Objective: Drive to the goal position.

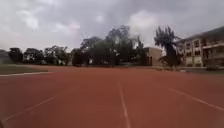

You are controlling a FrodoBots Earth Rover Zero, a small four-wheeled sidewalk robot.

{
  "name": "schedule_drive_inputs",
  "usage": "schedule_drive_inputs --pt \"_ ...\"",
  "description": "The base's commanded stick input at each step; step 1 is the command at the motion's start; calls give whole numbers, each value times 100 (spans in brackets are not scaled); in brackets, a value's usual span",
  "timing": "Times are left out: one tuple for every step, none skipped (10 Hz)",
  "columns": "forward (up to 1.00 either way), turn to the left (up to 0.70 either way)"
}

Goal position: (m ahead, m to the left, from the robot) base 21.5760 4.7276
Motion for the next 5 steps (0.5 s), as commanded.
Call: schedule_drive_inputs --pt "45 0" --pt "45 0" --pt "45 0" --pt "45 0" --pt "45 0"
